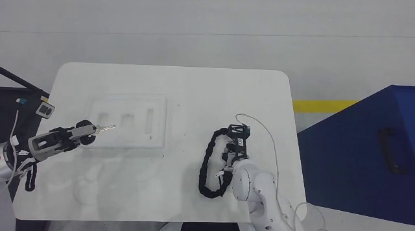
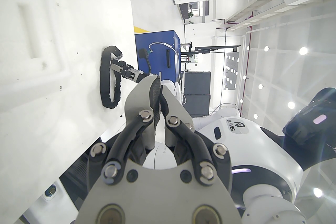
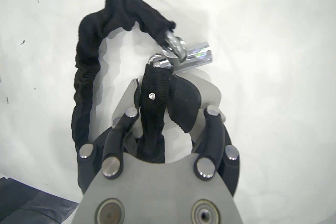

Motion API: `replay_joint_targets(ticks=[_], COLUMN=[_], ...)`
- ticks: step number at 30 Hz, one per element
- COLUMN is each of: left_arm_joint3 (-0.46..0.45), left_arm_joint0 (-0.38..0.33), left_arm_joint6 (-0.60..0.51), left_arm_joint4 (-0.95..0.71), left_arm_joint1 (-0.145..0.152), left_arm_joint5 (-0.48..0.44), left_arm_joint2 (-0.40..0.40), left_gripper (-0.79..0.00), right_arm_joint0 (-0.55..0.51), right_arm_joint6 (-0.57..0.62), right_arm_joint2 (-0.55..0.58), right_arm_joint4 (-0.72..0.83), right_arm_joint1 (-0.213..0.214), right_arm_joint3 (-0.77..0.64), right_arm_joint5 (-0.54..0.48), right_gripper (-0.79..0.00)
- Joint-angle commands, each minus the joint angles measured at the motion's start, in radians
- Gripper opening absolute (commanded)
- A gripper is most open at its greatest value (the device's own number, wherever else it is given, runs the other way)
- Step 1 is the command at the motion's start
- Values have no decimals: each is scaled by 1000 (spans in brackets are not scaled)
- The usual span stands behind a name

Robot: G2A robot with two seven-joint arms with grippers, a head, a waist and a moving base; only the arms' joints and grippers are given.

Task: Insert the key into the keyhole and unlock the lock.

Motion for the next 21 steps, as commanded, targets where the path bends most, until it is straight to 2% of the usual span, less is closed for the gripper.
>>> replay_joint_targets(ticks=[1,5,8,11,15,19,21], left_arm_joint3=[0,0,0,0,0,0,0], left_arm_joint0=[0,0,0,0,0,0,0], left_arm_joint6=[0,0,0,0,0,0,0], left_arm_joint4=[0,0,0,0,0,0,0], left_arm_joint1=[0,0,0,0,0,0,0], left_arm_joint5=[0,0,0,0,0,0,0], left_arm_joint2=[0,0,0,0,0,0,0], left_gripper=[-785,-785,-785,-785,-785,-785,-785], right_arm_joint0=[1,2,0,-20,-67,-87,-80], right_arm_joint6=[-5,-18,-39,-48,-13,126,216], right_arm_joint2=[4,23,62,143,280,381,420], right_arm_joint4=[10,55,166,369,702,1021,1138], right_arm_joint1=[-1,-3,-5,-3,5,18,26], right_arm_joint3=[-2,-8,-38,-94,-158,-153,-125], right_arm_joint5=[5,11,-4,-76,-248,-411,-445], right_gripper=[-785,-785,-785,-785,-785,-785,-785])
